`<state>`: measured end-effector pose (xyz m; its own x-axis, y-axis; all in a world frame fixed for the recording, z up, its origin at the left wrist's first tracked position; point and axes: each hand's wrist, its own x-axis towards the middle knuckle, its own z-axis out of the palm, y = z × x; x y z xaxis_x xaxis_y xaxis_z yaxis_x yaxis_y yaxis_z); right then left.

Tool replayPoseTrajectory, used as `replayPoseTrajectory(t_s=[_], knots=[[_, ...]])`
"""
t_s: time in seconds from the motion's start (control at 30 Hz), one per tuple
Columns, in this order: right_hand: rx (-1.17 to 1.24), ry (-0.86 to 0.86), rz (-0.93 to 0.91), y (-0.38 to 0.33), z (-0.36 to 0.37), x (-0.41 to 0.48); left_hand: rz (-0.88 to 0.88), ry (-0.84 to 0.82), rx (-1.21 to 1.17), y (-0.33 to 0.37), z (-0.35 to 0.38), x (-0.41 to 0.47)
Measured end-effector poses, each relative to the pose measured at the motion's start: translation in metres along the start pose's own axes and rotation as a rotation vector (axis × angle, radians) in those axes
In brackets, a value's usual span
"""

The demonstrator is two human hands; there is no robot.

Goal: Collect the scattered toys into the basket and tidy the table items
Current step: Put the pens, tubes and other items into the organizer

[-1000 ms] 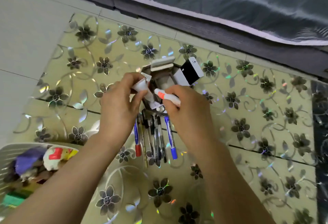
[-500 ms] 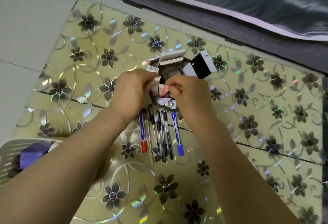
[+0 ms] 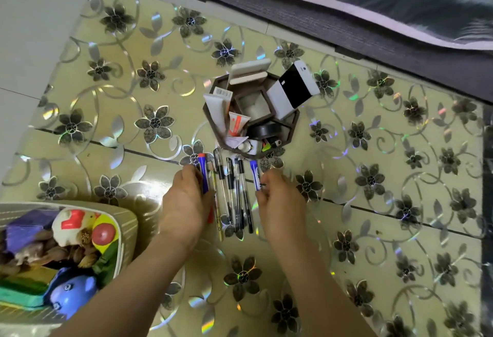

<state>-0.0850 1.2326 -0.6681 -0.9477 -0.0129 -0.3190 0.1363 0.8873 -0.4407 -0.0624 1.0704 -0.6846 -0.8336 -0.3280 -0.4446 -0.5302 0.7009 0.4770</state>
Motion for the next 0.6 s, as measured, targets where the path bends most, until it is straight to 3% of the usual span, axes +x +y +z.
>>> replayPoseTrajectory(t_s=[0.17,0.3,0.47,0.6], knots=[[-0.150,-0.023,0.013,-0.001,0.019,0.008,-0.040,0.014,-0.090,0.007,0.002,0.005],[-0.008,-0.035,0.078,-0.004,0.013,0.003,-0.023,0.050,-0.186,0.010,-0.017,-0.003],[0.093,0.069,0.003,-0.014,-0.028,-0.015,0.170,0.280,-0.508,0.053,-0.083,-0.019],[0.170,0.210,-0.084,-0.023,-0.065,-0.015,0.434,0.340,-0.640,0.108,-0.123,-0.013]])
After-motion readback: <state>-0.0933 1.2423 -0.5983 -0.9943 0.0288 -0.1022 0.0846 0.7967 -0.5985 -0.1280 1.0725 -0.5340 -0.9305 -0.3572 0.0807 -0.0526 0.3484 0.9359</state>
